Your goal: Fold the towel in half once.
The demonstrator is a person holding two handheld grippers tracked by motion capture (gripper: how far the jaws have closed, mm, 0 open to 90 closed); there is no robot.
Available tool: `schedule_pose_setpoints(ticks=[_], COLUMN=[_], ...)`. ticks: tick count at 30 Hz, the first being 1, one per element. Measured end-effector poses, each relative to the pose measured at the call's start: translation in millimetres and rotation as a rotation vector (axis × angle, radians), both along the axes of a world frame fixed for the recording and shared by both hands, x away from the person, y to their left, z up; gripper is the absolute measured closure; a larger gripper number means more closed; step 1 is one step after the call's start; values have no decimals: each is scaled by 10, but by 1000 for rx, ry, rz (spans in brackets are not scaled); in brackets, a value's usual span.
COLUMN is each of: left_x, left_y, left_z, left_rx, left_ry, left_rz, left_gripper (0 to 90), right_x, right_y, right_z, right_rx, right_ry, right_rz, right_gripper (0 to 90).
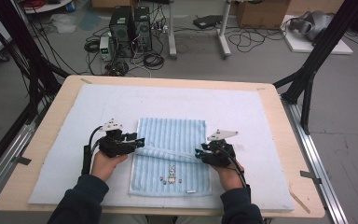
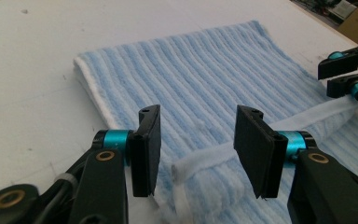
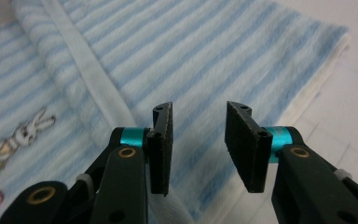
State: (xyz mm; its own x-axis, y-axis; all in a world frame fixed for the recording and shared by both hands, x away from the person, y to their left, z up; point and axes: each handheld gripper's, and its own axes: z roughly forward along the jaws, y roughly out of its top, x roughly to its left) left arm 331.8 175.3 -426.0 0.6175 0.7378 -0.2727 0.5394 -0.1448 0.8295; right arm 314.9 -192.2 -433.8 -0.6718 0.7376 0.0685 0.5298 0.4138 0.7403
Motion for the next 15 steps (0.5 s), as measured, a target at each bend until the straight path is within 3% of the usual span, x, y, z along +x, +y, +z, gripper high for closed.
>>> schedule_pose_setpoints(ticks=[3,7,9,10,13,15], left_x=[-65,-148,-178,-188,-244,-274], left_y=[19,74,99,104,133,141], left_z=[23,4,-16,-14,-12,-24], left_rx=[-27,-62,-58,-36,-64,-58], left_ry=[-20,-26,-12,-14,-25,-22], left_rz=[7,30,36,34,44,45], left_gripper=[453,439,435,419,410,400], right_x=[-119,-273,-357,-398,-489,-544], right_y=[-30,-103,-120,-126,-158,-198], right_z=[-50,-88,-92,-93,-66,-24], right_rx=[-38,-41,-83,-86,-76,-43], right_ry=[-15,-28,-59,-73,-98,-115], right_rz=[14,27,30,34,31,7], right_gripper=[623,617,617,616,586,568])
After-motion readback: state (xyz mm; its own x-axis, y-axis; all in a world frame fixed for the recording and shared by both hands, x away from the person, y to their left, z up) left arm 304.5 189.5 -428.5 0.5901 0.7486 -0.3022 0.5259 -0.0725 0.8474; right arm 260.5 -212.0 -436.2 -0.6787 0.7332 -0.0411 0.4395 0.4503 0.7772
